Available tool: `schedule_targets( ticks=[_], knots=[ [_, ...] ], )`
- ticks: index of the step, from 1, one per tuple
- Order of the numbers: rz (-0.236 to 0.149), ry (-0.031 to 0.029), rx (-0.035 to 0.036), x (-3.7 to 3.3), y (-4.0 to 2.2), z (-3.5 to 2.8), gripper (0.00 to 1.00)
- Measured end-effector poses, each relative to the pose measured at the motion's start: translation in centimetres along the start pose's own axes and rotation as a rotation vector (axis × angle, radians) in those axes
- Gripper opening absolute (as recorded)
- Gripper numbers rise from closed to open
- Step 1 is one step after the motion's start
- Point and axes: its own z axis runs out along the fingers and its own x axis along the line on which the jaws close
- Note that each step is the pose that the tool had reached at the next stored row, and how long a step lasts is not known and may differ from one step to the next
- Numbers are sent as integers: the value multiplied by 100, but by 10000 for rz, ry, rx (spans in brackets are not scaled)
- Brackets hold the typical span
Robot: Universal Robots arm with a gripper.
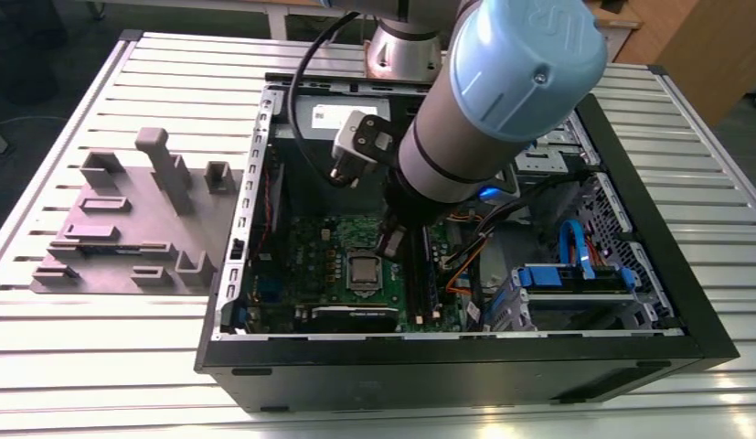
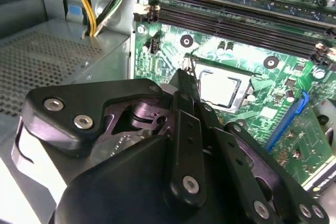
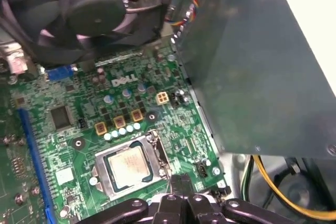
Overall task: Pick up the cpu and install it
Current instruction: 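Install the first cpu locking lever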
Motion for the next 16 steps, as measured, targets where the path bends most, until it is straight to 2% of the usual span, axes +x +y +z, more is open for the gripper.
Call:
schedule_targets(
  ticks=[3,6,10,12,13,16],
  knots=[
    [-103,47,4,0,-1,0,10],
    [-115,47,37,0,-2,-1,10],
    [-161,14,136,0,-3,-1,10],
    [-195,46,196,-1,-2,-2,10],
    [-211,109,238,-2,-2,-1,10],
    [-306,442,330,-2,-2,0,10]
  ],
)
